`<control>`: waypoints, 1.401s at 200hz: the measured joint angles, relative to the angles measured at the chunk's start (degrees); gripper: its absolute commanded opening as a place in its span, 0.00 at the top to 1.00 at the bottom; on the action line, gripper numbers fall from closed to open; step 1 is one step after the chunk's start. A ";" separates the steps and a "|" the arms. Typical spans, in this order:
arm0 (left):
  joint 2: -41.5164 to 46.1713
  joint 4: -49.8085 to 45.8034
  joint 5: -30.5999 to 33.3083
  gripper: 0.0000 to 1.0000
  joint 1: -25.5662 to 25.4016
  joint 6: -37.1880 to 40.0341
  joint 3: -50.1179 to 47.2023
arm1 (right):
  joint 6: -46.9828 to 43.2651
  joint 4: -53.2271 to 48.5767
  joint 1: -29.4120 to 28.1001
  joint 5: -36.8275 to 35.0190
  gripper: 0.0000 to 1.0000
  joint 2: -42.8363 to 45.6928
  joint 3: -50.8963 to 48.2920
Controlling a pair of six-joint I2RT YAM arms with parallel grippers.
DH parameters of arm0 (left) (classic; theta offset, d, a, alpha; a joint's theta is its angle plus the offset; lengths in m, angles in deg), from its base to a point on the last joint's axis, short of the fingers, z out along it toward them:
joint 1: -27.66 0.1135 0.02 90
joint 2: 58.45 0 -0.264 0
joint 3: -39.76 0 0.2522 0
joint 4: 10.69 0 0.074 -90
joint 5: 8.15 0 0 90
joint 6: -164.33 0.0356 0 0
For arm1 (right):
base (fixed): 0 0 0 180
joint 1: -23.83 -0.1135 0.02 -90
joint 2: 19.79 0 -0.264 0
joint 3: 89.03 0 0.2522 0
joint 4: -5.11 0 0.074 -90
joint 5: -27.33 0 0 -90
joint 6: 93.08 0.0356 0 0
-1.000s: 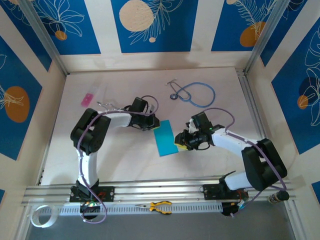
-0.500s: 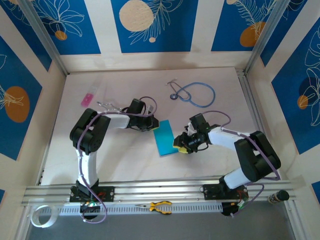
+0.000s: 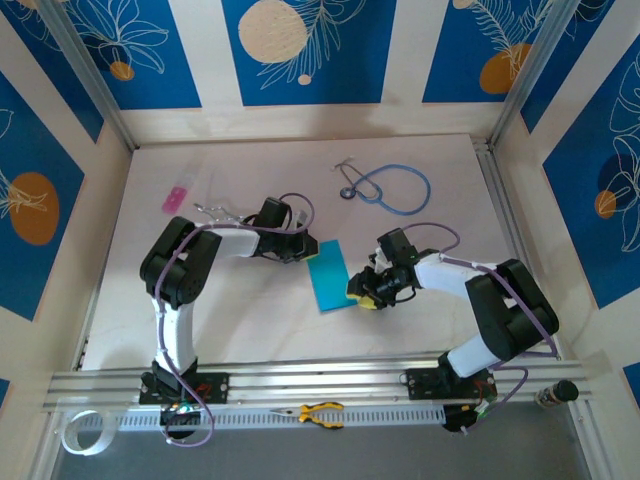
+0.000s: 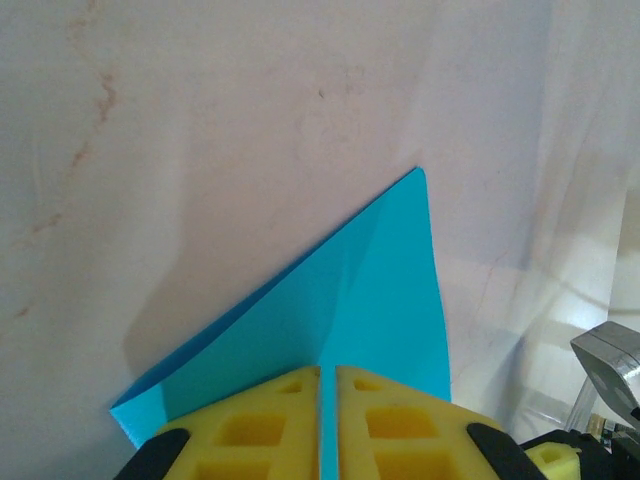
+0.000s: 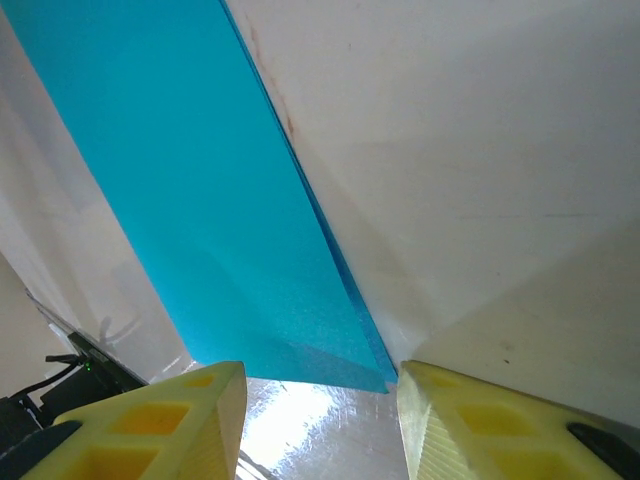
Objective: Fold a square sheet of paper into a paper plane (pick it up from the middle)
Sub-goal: Fold the triangle a second time at the center of the table.
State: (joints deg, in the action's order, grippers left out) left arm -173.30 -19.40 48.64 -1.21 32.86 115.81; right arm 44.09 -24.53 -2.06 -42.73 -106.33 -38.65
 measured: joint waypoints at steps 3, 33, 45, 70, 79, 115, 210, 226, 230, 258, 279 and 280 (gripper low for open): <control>-0.02 0.04 -0.02 0.87 0.00 0.00 0.00 | -0.04 0.00 0.00 -0.02 0.55 0.02 0.00; -0.11 0.17 -0.31 0.87 0.04 -0.02 0.00 | -0.15 0.11 -0.02 0.04 0.57 0.02 0.00; -0.13 0.22 -0.44 0.87 0.07 0.00 0.00 | -0.13 0.39 -0.04 0.11 0.59 0.02 0.00; -0.42 0.61 -1.22 0.87 0.15 0.02 0.02 | 0.13 2.60 -0.02 0.55 0.61 0.02 -0.13; -0.48 0.81 -1.53 0.86 0.15 0.02 0.02 | 0.33 3.93 0.00 1.16 0.61 0.07 -0.44; -1.66 1.33 -3.50 0.86 0.15 0.66 1.18 | 1.18 8.11 0.74 3.76 0.61 0.09 -1.22; -4.15 -1.25 -5.60 0.86 0.15 4.15 5.18 | 1.33 12.96 2.34 7.21 0.61 0.07 -1.55; -4.17 -1.42 -5.64 0.87 0.15 4.17 5.33 | 1.36 13.73 2.34 7.10 0.62 0.00 -1.55; -4.20 -1.46 -5.66 0.86 0.15 4.17 5.38 | 1.36 13.84 2.34 7.08 0.62 -0.07 -1.55; -4.26 -1.64 -5.77 0.86 0.15 4.52 5.55 | 1.40 16.57 1.88 5.53 0.62 -0.24 -2.60; -4.28 -1.66 -5.77 0.87 0.15 4.55 5.55 | 1.40 19.04 0.63 3.63 0.62 -0.09 -4.63; -4.28 -1.66 -5.79 0.87 0.15 4.55 5.55 | 1.42 19.19 0.50 3.45 0.62 -0.02 -4.74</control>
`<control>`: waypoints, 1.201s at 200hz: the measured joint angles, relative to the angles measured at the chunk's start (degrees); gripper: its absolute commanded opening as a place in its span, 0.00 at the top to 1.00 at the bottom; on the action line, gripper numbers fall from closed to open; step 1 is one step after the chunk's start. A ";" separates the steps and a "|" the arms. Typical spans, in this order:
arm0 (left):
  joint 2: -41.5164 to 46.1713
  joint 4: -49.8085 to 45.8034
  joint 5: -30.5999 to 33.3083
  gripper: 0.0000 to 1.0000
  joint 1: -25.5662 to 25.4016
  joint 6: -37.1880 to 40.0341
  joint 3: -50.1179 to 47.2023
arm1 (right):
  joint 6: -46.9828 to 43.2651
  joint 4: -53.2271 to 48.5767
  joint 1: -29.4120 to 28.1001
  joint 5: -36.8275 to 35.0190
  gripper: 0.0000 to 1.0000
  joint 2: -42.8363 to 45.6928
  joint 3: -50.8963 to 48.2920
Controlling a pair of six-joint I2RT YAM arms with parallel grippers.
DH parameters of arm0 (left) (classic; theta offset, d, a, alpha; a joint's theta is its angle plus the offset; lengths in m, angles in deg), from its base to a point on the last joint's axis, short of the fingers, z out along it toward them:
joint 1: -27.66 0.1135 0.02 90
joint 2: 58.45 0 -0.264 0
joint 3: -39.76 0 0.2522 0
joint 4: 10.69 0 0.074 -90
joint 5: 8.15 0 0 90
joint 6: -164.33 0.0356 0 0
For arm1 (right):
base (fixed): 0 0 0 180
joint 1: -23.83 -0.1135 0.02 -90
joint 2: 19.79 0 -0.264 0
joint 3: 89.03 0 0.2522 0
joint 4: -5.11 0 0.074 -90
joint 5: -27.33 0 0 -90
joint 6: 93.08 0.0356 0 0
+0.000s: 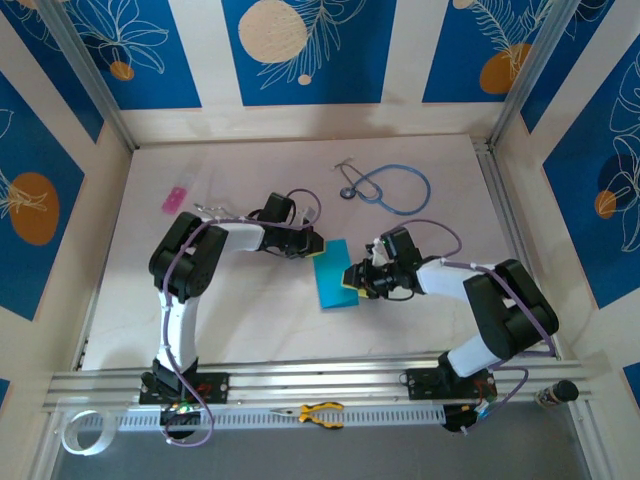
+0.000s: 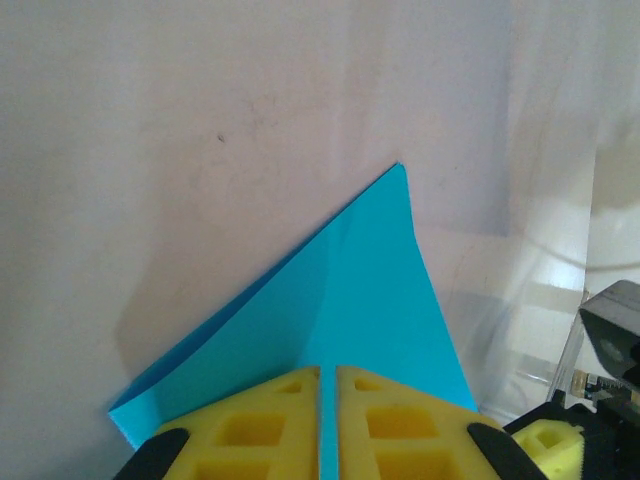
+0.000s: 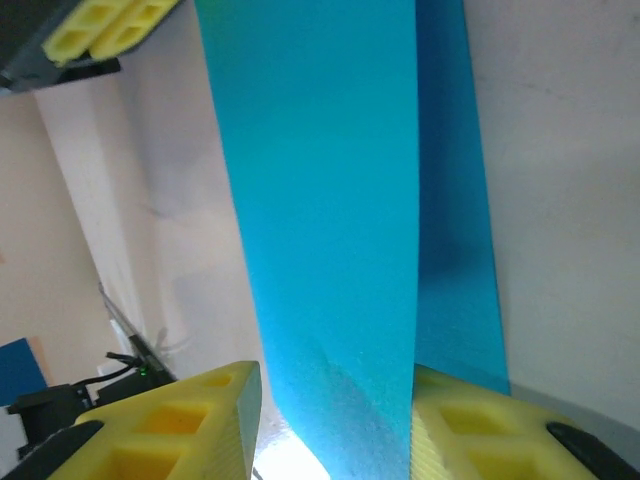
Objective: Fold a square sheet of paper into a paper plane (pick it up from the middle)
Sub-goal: Fold the triangle a second time at the center of the table.
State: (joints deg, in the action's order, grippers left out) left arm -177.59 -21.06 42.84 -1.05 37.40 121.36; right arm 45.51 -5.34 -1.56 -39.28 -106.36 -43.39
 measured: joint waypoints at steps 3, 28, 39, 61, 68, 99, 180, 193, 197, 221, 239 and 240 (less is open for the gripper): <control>0.02 0.00 0.02 0.87 0.00 0.00 0.00 | -0.02 0.20 -0.24 -0.42 0.62 0.09 -0.26; 0.00 0.02 0.02 0.87 0.00 0.00 0.00 | -0.04 1.09 -1.90 -3.39 0.62 1.57 -1.53; 0.00 0.02 0.00 0.87 0.00 -0.02 0.00 | -0.07 1.51 -2.21 -3.98 0.62 2.12 -1.53; 0.00 0.02 0.00 0.86 0.00 -0.02 0.00 | -0.09 2.49 -2.25 -4.13 0.63 2.34 -1.53; 0.00 0.02 0.00 0.86 0.00 -0.02 0.00 | -0.07 2.54 -2.25 -4.11 0.63 2.34 -1.53; 0.00 0.04 -0.07 0.86 0.00 0.02 0.00 | -0.04 3.39 -2.25 -3.89 0.63 1.88 -1.53; -1.07 0.04 -1.25 0.86 0.00 1.38 1.38 | 0.20 5.49 -0.48 -1.40 0.64 0.07 -1.53; -1.49 0.02 -1.46 0.86 0.00 1.49 1.95 | 0.22 5.79 -0.35 -1.29 0.64 0.07 -1.53; -1.64 0.00 -1.49 0.86 -0.02 1.49 2.14 | 0.22 5.81 -0.33 -1.29 0.64 0.07 -1.53; -2.08 -0.20 -1.49 0.86 -0.02 1.55 2.93 | 0.22 6.19 0.04 -1.20 0.65 0.07 -1.53; -2.19 -0.83 -1.51 0.86 -0.02 1.73 3.28 | 0.22 6.56 0.39 -0.76 0.65 -0.22 -1.53; -2.21 -0.85 -1.51 0.86 -0.02 1.75 3.30 | 0.20 6.58 0.42 -0.76 0.65 -0.24 -1.53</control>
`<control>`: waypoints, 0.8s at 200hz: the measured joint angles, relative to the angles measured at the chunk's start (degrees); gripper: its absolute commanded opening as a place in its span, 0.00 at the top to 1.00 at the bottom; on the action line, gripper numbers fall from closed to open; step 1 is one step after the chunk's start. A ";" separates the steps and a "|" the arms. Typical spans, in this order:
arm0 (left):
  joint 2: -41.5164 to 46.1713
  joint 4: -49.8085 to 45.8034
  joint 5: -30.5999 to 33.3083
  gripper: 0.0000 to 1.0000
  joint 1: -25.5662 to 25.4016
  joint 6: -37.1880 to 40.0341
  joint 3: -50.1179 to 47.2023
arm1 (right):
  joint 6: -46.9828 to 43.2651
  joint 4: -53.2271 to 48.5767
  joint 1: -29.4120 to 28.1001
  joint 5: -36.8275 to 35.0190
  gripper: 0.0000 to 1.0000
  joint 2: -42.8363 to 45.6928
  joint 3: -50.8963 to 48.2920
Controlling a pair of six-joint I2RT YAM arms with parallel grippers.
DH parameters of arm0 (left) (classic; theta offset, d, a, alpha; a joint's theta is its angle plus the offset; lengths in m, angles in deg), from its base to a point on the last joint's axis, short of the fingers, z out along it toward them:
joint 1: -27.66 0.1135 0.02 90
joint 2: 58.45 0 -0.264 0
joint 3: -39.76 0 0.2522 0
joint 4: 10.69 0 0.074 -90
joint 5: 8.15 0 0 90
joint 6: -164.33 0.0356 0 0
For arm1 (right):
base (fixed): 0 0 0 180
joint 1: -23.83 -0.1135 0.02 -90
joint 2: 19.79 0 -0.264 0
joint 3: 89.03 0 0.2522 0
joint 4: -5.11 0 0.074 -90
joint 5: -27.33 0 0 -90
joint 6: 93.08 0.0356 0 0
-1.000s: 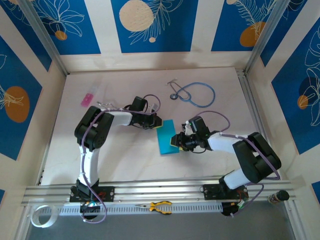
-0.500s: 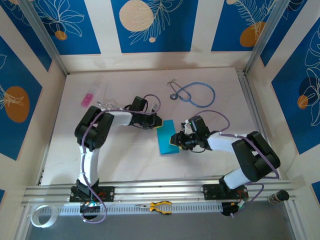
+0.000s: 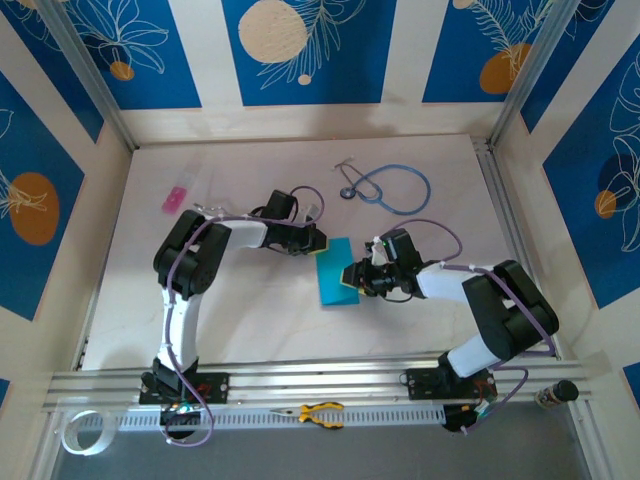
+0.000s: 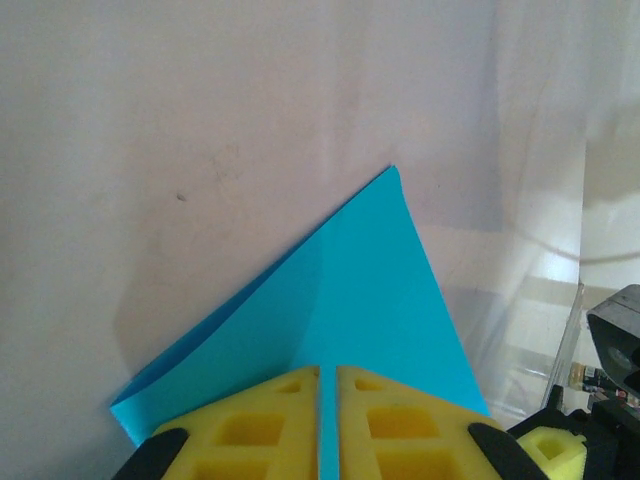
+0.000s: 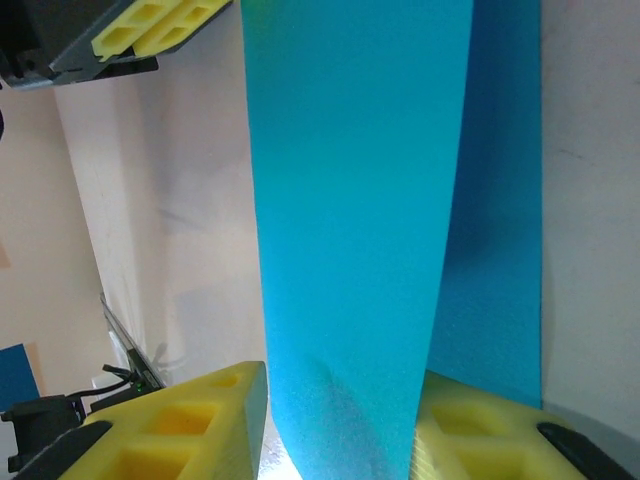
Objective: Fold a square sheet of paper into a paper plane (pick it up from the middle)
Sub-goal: Fold the triangle a second time at the center of the table.
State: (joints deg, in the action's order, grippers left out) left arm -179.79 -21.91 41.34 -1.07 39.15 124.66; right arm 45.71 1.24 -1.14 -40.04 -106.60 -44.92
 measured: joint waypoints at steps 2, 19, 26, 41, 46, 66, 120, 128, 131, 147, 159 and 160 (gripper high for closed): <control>-0.02 -0.04 0.00 0.87 0.00 0.02 0.04 | 0.02 0.02 0.02 0.07 0.65 -0.07 0.02; -0.13 -0.46 0.00 0.86 0.00 0.44 0.31 | 0.02 0.04 0.28 0.31 0.66 -0.83 0.02; -0.24 -0.46 -0.07 0.86 0.02 0.63 0.44 | 0.02 0.07 0.44 0.37 0.66 -1.18 0.02; -0.37 -0.48 -0.20 0.87 0.00 0.85 0.68 | 0.00 0.44 0.81 0.81 0.67 -1.95 0.02; -0.37 -0.50 -0.20 0.87 0.00 0.85 0.70 | 0.02 0.57 0.96 0.90 0.67 -2.21 0.02; -0.37 -0.57 -0.20 0.87 0.00 0.85 0.70 | 0.00 0.98 1.42 1.40 0.68 -2.95 0.07; -0.37 -0.66 -0.17 0.87 0.00 0.87 0.72 | -0.24 1.51 2.60 3.37 0.71 -3.89 0.63; -0.37 -0.68 -0.17 0.86 0.00 0.87 0.74 | -0.26 1.70 2.75 3.67 0.73 -4.17 0.68; -0.37 -0.70 -0.17 0.86 0.00 0.87 0.76 | -0.24 1.73 2.80 3.82 0.74 -4.24 0.68; -0.37 -0.90 -0.20 0.86 0.00 0.96 0.83 | -0.33 1.90 2.95 4.50 0.79 -4.57 0.68; -0.37 -1.25 -0.26 0.85 0.00 1.14 1.03 | -0.26 2.14 2.99 4.87 0.82 -4.61 0.68; -0.37 -1.29 -0.26 0.85 0.00 1.16 1.05 | -0.26 2.19 2.99 4.87 0.82 -4.61 0.68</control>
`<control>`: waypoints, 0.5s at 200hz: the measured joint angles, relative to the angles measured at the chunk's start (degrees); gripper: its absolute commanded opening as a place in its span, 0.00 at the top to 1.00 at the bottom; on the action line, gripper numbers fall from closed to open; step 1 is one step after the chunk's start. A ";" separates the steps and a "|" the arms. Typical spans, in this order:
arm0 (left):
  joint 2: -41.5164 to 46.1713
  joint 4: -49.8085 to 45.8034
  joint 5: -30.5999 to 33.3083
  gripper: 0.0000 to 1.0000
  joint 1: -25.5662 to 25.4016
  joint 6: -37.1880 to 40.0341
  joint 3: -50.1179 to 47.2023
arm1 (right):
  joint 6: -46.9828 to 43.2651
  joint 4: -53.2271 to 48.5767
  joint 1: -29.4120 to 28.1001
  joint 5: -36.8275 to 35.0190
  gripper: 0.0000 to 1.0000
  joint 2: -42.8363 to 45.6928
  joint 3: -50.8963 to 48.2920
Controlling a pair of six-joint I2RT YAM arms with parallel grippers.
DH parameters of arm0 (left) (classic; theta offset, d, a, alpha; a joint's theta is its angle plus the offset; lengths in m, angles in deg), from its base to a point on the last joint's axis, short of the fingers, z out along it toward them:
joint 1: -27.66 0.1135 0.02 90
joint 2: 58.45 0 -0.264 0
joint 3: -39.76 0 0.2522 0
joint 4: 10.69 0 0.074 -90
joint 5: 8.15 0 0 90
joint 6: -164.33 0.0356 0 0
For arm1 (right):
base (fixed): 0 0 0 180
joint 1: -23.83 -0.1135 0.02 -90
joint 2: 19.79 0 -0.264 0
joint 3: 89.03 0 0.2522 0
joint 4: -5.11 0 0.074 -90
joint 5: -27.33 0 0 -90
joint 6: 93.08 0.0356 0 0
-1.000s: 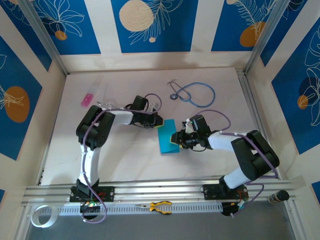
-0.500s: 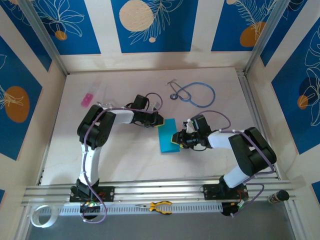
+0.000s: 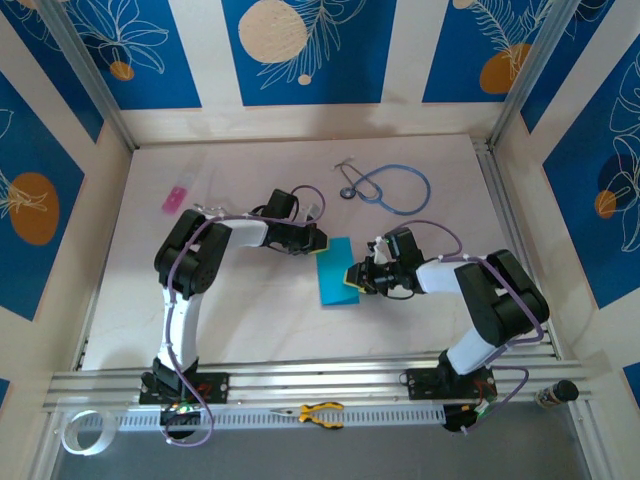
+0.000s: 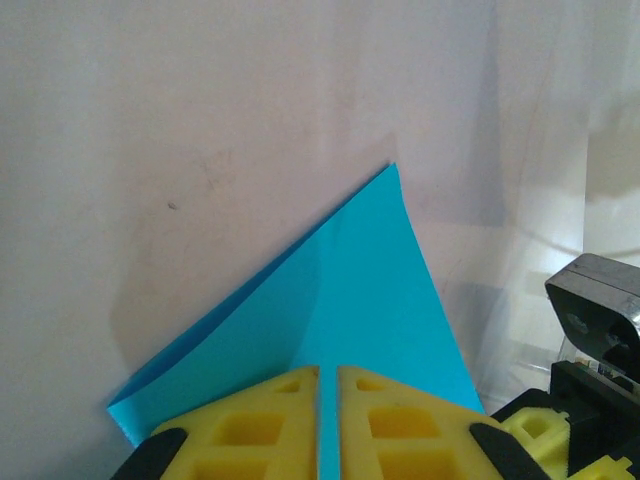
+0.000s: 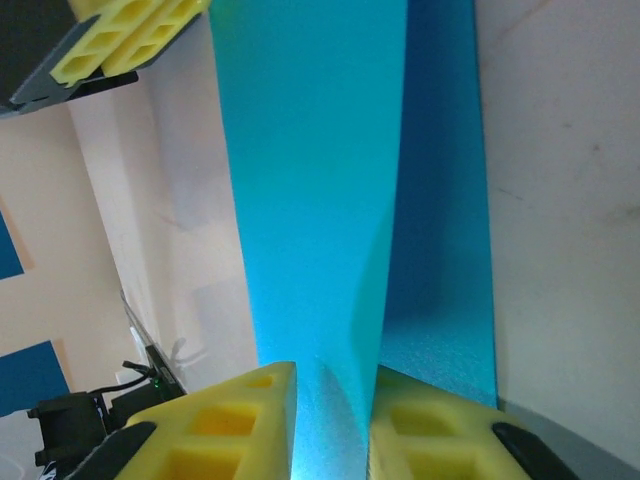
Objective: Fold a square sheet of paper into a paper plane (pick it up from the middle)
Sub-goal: Fold the triangle a second time at the center of the table.
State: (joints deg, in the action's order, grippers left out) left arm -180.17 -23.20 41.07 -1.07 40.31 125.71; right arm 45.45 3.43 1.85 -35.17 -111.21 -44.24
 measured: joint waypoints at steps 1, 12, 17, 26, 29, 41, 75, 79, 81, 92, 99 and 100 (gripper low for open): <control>0.00 -0.07 0.00 0.84 0.00 0.04 0.02 | 0.00 0.02 0.00 0.02 0.82 0.00 0.00; 0.00 -0.52 -0.02 0.78 -0.07 0.11 0.31 | 0.04 0.31 0.07 0.33 0.85 0.00 0.00; 0.02 -0.72 -0.04 0.76 -0.09 0.17 0.48 | 0.02 0.39 0.09 0.42 0.86 0.00 0.00; 0.15 -0.92 -0.02 0.71 -0.20 0.17 0.68 | 0.02 0.39 0.15 0.52 0.89 0.00 0.00; 0.31 -0.98 0.07 0.69 -0.24 0.57 0.72 | -0.02 0.39 0.20 0.61 0.90 0.00 0.00; 0.94 -1.51 0.52 0.63 -0.39 0.90 0.74 | 0.07 0.42 0.33 0.61 0.91 0.00 0.00; 3.58 -4.63 2.51 0.54 -0.55 1.68 0.72 | 1.16 1.01 0.37 0.61 0.92 0.00 0.00; 4.07 -5.05 2.93 0.54 -0.55 1.73 0.72 | 1.44 1.07 0.37 0.61 0.92 0.00 0.00; 4.37 -5.22 2.99 0.54 -0.52 1.79 0.72 | 1.53 1.11 0.37 0.59 0.91 0.00 0.00; 6.05 -5.66 3.93 0.53 -0.55 2.08 0.52 | 2.29 1.38 0.37 0.52 0.92 0.00 -0.02; 7.23 -5.73 4.42 0.54 -0.55 2.27 0.28 | 2.89 1.55 0.37 0.24 0.91 0.02 -0.02; 7.39 -5.75 4.44 0.53 -0.55 2.27 0.26 | 3.02 1.60 0.37 0.20 0.91 0.04 -0.02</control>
State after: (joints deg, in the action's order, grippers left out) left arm -172.78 -28.95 45.51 -1.62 42.59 125.97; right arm 48.47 5.02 2.23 -34.97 -111.16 -44.26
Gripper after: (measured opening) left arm 0.465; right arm 0.086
